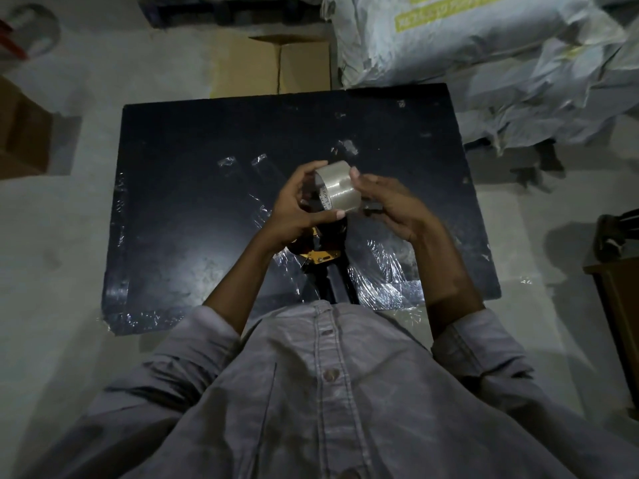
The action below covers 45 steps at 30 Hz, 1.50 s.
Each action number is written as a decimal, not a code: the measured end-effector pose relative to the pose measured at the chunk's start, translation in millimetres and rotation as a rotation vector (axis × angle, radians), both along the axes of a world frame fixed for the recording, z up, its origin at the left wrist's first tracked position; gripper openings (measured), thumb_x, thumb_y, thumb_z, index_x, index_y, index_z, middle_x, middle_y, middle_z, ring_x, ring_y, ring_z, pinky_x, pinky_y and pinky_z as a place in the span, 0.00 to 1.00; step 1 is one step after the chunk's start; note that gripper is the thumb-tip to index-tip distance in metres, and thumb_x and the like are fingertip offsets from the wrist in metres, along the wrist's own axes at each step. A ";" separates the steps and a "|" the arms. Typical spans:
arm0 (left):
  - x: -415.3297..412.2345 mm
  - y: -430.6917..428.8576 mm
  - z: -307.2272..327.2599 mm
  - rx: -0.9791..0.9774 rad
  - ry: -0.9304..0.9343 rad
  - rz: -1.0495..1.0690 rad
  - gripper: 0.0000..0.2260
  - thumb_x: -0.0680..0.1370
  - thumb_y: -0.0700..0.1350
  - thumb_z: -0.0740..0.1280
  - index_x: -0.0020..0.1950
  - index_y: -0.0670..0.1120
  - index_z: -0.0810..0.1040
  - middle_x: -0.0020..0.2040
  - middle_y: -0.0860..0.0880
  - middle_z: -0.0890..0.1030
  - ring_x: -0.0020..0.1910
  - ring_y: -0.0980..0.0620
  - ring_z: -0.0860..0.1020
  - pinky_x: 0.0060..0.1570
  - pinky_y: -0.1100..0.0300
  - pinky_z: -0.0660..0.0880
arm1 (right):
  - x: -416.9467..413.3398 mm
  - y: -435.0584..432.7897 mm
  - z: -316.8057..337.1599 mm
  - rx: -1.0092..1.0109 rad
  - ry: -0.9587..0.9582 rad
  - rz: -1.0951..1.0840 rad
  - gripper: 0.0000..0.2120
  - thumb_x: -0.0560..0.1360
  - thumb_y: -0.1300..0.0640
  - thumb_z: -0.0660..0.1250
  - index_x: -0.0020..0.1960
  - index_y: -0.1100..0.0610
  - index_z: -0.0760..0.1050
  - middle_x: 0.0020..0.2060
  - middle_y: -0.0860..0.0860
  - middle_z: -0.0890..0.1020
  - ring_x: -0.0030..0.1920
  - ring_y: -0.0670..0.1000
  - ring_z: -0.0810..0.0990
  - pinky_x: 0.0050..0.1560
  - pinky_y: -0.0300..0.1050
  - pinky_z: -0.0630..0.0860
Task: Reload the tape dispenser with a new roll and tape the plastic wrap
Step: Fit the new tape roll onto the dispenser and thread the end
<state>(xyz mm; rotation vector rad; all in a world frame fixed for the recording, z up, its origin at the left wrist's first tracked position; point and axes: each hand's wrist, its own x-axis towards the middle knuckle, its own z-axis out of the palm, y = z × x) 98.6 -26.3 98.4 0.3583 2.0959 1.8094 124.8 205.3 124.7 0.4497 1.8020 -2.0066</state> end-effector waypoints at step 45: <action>-0.1 -8.1 -1.1 -0.204 0.317 0.360 0.09 0.80 0.47 0.80 0.60 0.47 0.91 0.62 0.49 0.86 0.58 0.53 0.86 0.56 0.50 0.85 | -7.1 -7.7 -34.1 0.196 0.382 0.009 0.16 0.78 0.70 0.77 0.62 0.57 0.87 0.49 0.46 0.92 0.52 0.47 0.91 0.57 0.44 0.86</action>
